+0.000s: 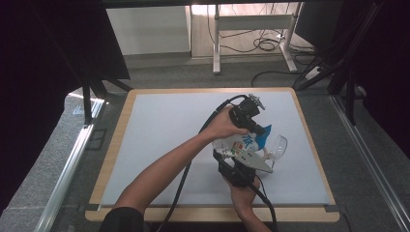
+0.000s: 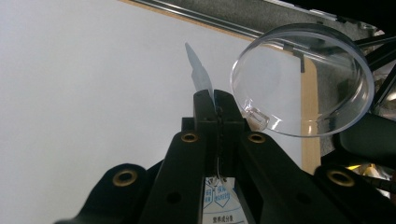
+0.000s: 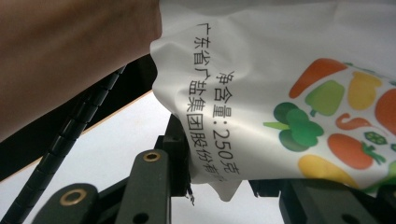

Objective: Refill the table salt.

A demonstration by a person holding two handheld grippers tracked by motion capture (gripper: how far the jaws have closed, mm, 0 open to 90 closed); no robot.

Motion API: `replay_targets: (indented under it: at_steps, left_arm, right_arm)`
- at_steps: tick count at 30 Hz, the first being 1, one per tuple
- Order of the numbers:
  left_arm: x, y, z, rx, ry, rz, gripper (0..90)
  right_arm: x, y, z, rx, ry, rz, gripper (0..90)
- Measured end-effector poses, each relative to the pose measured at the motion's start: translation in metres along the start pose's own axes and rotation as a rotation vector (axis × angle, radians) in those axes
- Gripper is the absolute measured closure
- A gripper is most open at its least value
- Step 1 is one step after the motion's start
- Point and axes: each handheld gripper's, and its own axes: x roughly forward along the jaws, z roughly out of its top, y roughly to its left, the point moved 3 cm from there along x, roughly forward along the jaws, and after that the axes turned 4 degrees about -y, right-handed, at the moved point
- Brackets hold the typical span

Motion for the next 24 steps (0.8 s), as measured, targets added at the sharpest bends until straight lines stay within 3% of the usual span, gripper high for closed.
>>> replay_targets:
  at_steps: [24]
  left_arm:
    - [0.0041, 0.0005, -0.0008, -0.009, 0.004, 0.004, 90.0]
  right_arm:
    - [0.0012, -0.0027, -0.0001, 0.019, 0.004, 0.007, 65.4]
